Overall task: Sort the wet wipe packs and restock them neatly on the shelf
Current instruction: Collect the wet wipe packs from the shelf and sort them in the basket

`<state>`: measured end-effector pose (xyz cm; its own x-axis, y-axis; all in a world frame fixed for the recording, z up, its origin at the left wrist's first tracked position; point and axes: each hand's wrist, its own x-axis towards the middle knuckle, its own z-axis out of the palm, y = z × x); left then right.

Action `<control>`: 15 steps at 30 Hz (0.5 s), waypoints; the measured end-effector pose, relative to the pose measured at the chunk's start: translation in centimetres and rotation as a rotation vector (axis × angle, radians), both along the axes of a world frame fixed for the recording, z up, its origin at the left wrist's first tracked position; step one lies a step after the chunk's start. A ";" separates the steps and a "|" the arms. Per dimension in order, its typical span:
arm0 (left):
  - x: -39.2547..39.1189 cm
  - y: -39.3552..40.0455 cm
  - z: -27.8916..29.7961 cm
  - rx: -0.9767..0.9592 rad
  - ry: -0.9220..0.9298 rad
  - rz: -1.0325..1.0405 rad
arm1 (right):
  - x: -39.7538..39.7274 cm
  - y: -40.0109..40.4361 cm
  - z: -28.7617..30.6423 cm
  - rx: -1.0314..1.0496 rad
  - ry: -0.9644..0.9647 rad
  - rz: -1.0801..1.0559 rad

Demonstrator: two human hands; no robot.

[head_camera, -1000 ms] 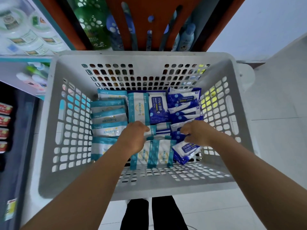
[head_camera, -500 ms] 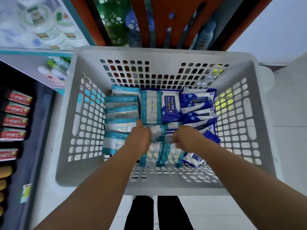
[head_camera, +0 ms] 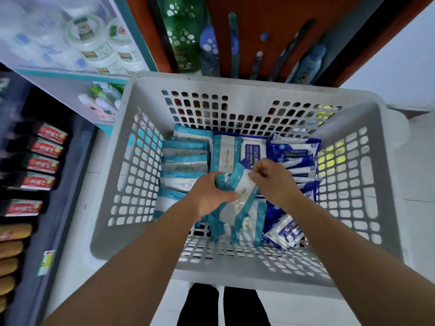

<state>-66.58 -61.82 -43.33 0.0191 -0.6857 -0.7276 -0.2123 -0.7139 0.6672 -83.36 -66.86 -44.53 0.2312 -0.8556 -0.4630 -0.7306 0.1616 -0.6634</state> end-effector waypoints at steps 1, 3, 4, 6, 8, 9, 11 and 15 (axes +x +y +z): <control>0.0 -0.2 0.0 -0.020 -0.060 -0.001 | 0.3 -0.3 0.0 0.015 -0.043 -0.052; 0.2 -0.7 0.2 -0.067 -0.172 -0.008 | 1.0 -0.8 0.0 0.051 -0.118 -0.101; 0.4 -1.1 0.4 -0.090 -0.216 -0.018 | 1.3 -1.2 0.0 0.066 -0.134 -0.090; 1.4 -2.0 0.8 -0.148 -0.332 -0.079 | 1.7 -1.9 0.1 0.093 -0.110 -0.047; 2.6 -2.9 1.3 -0.204 -0.494 -0.177 | 1.9 -2.5 -0.1 0.118 -0.069 -0.017; 3.2 -3.3 1.8 -0.226 -0.596 -0.240 | 2.0 -2.7 -0.1 0.127 -0.040 -0.006; 4.1 -4.1 2.5 -0.278 -0.843 -0.379 | 2.2 -3.1 -0.6 0.121 0.012 0.006; 5.2 -5.4 2.3 -0.298 -1.138 -0.596 | 3.4 -3.8 -1.7 0.161 0.098 0.024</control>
<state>-61.42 -67.21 -41.08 0.1572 -0.9322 -0.3260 -0.9845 -0.1738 0.0221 -79.93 -70.66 -46.24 0.1979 -0.7636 -0.6147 -0.7956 0.2412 -0.5557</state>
